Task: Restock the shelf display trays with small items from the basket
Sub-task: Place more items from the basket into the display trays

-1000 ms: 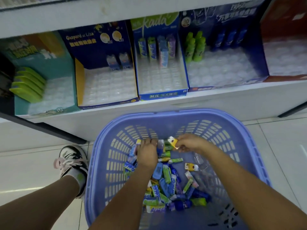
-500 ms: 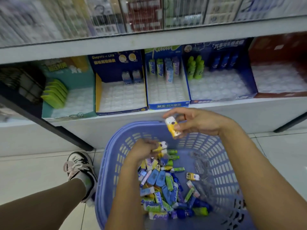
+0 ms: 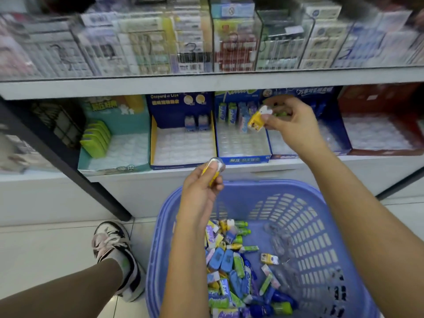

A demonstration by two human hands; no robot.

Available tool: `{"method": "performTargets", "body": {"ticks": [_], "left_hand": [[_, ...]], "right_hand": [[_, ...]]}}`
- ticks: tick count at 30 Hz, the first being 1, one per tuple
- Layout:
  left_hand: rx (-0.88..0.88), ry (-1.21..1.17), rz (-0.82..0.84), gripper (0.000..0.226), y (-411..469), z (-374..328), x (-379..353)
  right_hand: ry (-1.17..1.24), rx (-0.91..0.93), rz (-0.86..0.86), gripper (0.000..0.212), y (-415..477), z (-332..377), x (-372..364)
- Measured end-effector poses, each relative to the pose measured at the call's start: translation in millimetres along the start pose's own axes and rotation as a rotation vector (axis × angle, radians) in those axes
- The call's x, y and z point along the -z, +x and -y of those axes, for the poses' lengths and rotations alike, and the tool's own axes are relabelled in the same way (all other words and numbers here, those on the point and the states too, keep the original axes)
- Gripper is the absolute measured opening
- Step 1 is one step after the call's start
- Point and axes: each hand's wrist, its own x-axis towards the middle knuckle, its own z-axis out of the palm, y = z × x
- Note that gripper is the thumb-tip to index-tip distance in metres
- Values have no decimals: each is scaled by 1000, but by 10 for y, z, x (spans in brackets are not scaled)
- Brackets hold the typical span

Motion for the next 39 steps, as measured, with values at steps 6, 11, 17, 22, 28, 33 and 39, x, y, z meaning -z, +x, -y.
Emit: {"method": "performTargets", "body": {"ticks": [6,11,17,22,28,33,39], "left_hand": [[-161,-129,-203,14,34,-168,85],[-194,-238,-291,18,54,-298,263],[-179,-366,-328,18,101,-414,483],[-144,-394,-349,15,132,-445,575],[-124,-389,-329,17,147,-451,636],[-159,-311,-279,17,145,-491,632],[-235,-189,-284,13,181,-549,552]], "right_hand": [[-92,154,49,21,270,153,-799],[-439,262,240,23,547,206,-1553],[-753,370,323,23,668,51,-1797],[-804,367,315,21,679,-5,-1825],[-856,351,389,22,744,-8,-1909],[-937,369,421,25,768,84,-1923],[-784,313,518,35,483,298,-1842]]}}
